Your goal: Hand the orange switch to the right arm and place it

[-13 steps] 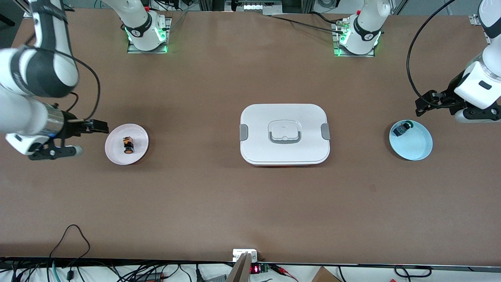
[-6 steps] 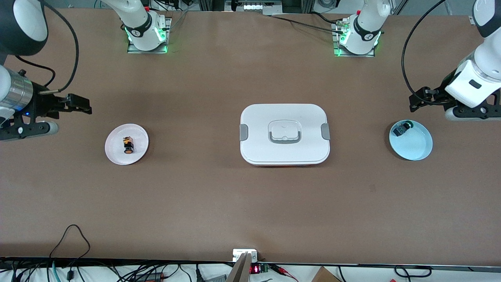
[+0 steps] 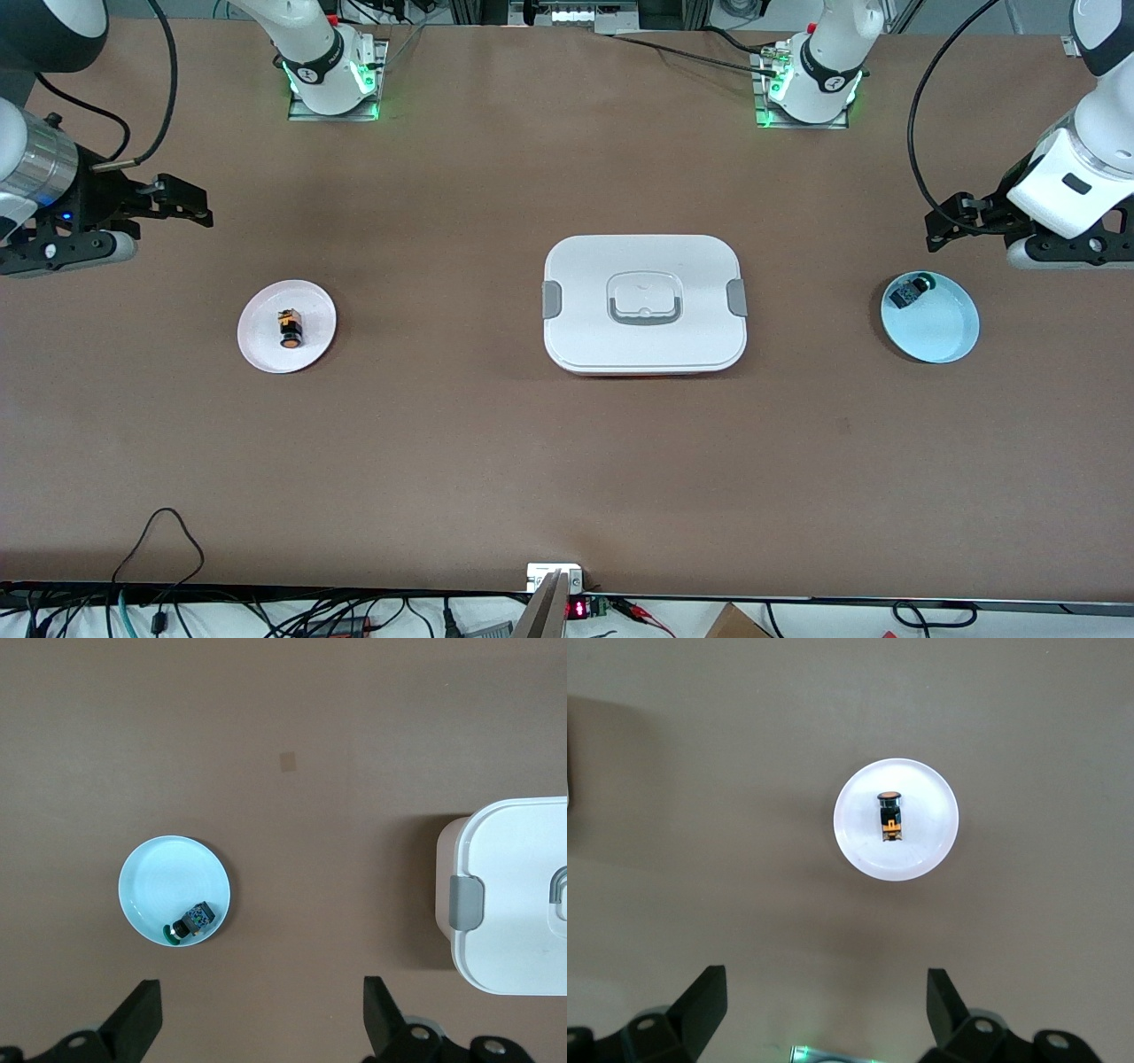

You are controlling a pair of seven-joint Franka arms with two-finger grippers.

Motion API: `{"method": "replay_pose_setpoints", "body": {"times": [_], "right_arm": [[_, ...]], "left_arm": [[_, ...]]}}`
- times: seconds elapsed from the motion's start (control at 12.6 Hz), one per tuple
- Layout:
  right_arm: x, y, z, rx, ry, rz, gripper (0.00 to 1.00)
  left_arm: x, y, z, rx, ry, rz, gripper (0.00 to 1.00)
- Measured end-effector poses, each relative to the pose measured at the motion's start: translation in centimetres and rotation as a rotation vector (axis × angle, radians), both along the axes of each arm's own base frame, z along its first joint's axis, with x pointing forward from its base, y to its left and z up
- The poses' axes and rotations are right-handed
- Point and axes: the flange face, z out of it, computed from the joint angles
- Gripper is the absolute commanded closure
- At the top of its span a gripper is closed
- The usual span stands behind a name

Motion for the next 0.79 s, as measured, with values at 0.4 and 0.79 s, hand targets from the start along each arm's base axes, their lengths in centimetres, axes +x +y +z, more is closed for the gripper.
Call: {"method": "replay_pose_setpoints", "body": {"times": [0.4,0.79], "right_arm": [[-1.9,0.1,-0.1,0.014,-0.038,-0.012,0.00],[-1.9,0.8,0.0,0.012,-0.044,-0.009,0.00]], "left_arm": [[0.0,0.1,0.0,0.000,0.004,0.002,0.00],[0.0,0.1,0.0,0.000,0.004,0.001,0.00]]}}
